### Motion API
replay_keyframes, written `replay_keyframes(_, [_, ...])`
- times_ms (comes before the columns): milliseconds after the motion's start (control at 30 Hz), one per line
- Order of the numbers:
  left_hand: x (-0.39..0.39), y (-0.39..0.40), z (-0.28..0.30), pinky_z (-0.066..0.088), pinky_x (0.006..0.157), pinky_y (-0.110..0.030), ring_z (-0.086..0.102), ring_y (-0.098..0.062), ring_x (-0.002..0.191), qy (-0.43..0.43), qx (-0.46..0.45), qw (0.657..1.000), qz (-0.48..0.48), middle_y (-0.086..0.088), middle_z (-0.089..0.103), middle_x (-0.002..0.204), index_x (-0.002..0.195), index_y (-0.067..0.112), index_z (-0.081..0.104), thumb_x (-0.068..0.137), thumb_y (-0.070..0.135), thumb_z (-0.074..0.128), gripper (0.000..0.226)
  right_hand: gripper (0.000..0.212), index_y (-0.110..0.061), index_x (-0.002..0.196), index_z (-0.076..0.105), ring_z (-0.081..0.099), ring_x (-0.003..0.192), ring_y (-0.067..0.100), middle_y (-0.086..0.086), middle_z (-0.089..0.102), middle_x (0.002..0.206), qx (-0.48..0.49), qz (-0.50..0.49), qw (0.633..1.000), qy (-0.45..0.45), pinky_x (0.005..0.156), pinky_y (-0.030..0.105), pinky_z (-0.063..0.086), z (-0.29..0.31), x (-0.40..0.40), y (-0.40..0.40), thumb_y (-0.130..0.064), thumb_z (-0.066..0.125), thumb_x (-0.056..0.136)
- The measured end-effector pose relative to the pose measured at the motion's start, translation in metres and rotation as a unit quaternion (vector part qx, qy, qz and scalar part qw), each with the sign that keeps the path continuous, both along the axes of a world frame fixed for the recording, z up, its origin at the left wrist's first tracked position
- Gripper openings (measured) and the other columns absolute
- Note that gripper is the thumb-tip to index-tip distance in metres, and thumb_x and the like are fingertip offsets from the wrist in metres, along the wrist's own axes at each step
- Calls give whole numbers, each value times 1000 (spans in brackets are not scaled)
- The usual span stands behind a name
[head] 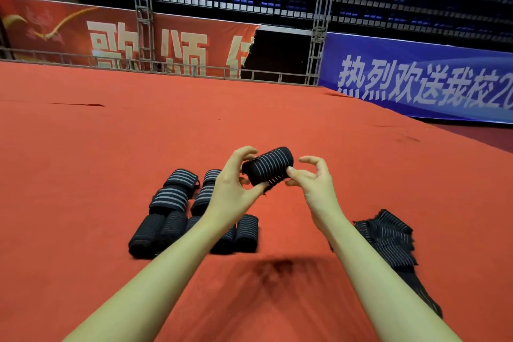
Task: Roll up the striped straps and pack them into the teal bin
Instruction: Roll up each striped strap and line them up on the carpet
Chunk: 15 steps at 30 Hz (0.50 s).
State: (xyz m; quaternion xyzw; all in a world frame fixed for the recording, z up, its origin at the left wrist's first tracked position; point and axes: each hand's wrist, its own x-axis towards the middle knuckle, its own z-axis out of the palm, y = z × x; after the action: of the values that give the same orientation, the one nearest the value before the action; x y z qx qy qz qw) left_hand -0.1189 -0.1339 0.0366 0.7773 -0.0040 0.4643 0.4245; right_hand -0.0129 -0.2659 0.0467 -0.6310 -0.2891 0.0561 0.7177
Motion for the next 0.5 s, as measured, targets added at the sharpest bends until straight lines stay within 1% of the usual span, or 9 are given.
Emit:
replay_keyframes(67, [5,-3,-11,41,72,-8,53,4,90,-32,40,998,34,8,57,105,113,21,53,73,2,78,51,23,-16,102,50,63,64,11,6,68,75,3,-10,1000,1,70,19,46,-9,-2,1,-3,63,88])
replay_keyframes(133, [11,-3,-23,38,78,-6,49,6,94,-41,101,991,71,2,55,105,110,9,59,70,-6,76,46,20,-16,101,55,63,69,15,8,68,79,-5,-8,1000,-2,71,16,47,-19,-4,-1,-1,61,89])
replay_keyframes(167, [14,-2,-29,38,81,-7,49,1,97,-35,122,989,80,-1,54,107,110,7,61,69,-8,73,46,18,-16,103,56,63,71,15,6,68,80,-14,-4,1000,-2,73,15,48,-24,-4,-2,-3,60,91])
replay_keyframes(233, [19,-2,-44,41,89,-16,52,-14,104,-16,161,984,81,-8,53,111,114,10,60,69,-9,70,50,15,-12,107,58,64,74,14,-1,69,82,-25,-1,1000,12,82,23,49,-35,-4,-5,-11,60,92])
replay_keyframes(267, [21,-2,-51,41,92,-20,52,-19,105,-5,178,981,76,-10,53,112,117,14,58,69,-7,69,53,18,-10,110,58,64,74,15,-2,69,82,-31,-1,999,22,82,25,49,-39,-5,-7,-15,61,92])
replay_keyframes(300, [22,-3,-56,40,94,-21,52,-21,106,6,191,979,67,-10,54,113,118,18,56,69,-4,69,55,22,-8,111,58,64,73,15,-2,69,80,-42,-2,999,31,79,22,49,-44,-4,-8,-18,62,92])
replay_keyframes(367, [21,-8,-66,39,96,-21,52,-18,107,18,183,982,41,-5,56,115,122,21,55,72,10,71,54,26,-5,113,59,63,71,17,0,67,77,-59,-3,997,46,71,16,48,-53,-2,-10,-17,63,91])
replay_keyframes(433, [21,-13,-75,40,95,-20,53,-12,106,33,130,991,14,2,57,116,126,17,54,73,21,74,57,27,-4,115,59,62,72,18,-1,66,78,-73,-4,996,54,71,18,48,-64,1,-11,-17,62,91])
replay_keyframes(500, [19,-16,-81,41,93,-17,55,-9,104,35,90,995,22,3,61,113,123,11,57,70,21,76,56,29,-4,117,59,62,72,16,-1,66,78,-87,-5,995,53,73,19,48,-71,3,-13,-17,62,91])
